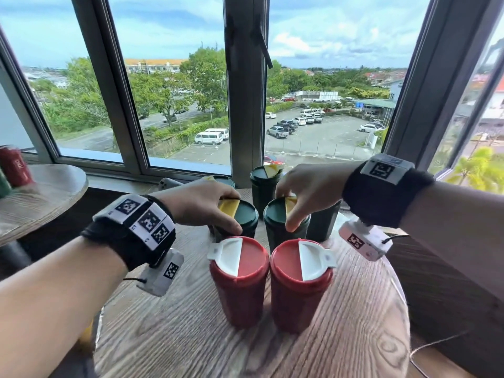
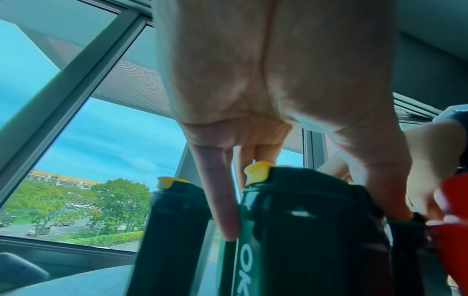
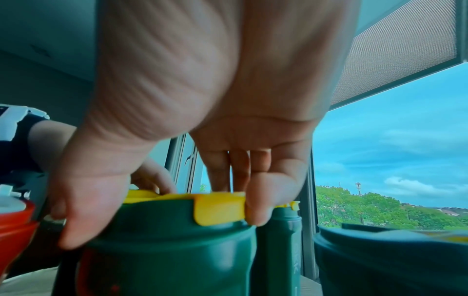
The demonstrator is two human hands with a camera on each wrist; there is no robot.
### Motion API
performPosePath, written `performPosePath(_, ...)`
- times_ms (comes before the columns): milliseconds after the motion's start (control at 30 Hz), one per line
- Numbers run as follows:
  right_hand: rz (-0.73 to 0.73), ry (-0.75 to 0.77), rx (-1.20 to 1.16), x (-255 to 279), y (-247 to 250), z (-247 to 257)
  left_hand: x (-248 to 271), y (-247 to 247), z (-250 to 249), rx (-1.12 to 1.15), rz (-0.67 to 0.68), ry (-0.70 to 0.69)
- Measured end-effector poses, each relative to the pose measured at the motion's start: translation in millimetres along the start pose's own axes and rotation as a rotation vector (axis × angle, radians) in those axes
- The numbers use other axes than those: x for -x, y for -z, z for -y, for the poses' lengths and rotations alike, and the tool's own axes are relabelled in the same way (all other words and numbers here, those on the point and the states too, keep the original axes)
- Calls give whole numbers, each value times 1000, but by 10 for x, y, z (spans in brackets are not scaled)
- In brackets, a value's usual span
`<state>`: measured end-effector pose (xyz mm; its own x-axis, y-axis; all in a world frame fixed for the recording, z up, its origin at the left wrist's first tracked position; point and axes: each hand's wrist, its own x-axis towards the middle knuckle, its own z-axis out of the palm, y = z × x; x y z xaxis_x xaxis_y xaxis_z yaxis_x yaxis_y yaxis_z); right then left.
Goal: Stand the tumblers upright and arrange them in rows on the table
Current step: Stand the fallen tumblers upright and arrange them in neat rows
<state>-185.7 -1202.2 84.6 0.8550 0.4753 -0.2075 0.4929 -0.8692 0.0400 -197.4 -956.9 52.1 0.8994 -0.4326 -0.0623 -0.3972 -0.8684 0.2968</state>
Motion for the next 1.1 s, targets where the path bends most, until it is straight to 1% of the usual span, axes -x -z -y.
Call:
performPosePath(133, 6, -25, -81, 105, -17, -91, -93, -54, -133, -33, 18, -12)
performPosePath(367, 23, 34, -134, 171, -140, -181, -137, -80, -173, -68, 25, -23)
performPosePath(467, 8, 46, -167, 157, -161, -195, -124, -93, -146, -66, 23, -25)
performPosePath(567, 0, 70, -202, 147, -169, -198, -103, -95, -118, -7, 27, -23)
performPosePath(633, 12, 80, -215, 142, -159, -222, -95, -92, -110, 79, 37, -17)
performPosePath(733, 67, 92, -219, 176, -86, -223, -96, -89, -101, 145, 53, -33)
performPosePath(833, 100, 82, -196, 204, -37, -189, -98, -85, -114, 145, 68, -47)
performPosePath(900, 91, 66, -217, 194, -45, -195, -93, -82, -151, 135, 79, -68)
performPosePath(1100, 56, 67, -219, 173, -70, -165, -135, -98, -227, 39, 31, -62)
